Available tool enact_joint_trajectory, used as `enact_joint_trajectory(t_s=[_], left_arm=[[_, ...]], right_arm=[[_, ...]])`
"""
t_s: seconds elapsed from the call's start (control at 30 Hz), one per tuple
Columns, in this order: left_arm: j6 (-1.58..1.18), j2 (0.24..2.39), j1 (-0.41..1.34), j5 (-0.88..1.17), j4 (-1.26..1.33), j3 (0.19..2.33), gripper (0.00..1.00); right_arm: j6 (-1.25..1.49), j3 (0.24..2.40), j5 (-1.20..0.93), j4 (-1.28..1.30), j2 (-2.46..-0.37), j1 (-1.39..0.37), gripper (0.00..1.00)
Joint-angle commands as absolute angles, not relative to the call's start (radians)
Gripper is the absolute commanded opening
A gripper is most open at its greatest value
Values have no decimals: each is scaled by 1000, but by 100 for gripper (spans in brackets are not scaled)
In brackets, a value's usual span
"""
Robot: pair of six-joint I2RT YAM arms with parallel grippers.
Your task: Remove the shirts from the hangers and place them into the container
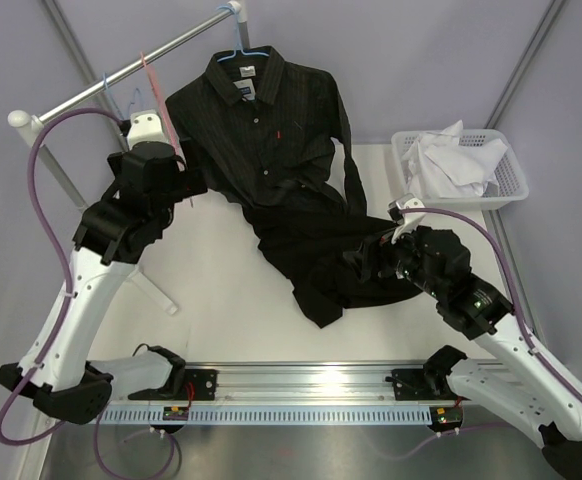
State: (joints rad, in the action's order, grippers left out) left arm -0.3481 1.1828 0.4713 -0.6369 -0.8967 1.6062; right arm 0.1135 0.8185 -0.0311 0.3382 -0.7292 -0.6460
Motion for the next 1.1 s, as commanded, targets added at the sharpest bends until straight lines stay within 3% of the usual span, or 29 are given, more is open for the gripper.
enact_joint_trajectory(t_s=[0.0,0.37,0.73,0.93,1.0,1.07], left_arm=[[-318,1123,466,-533,-862,1672,99],[-146,1014,466,-195,-806,1646,99],[-100,855,466,-71,-526,1271,99],[-106,813,466,-43,-460,1181,99],[-107,807,466,-51,-459,1175,99],[-106,802,466,-63,-457,1164,99]], right_arm=[[130,824,49,322,-767,-655,100],[259,834,126,260,-1139,-701,99],[506,943,271,166,-1532,-755,99],[595,945,316,160,-1687,-755,99],[609,928,313,150,-1710,-753,95],[614,910,305,121,-1710,-755,84]])
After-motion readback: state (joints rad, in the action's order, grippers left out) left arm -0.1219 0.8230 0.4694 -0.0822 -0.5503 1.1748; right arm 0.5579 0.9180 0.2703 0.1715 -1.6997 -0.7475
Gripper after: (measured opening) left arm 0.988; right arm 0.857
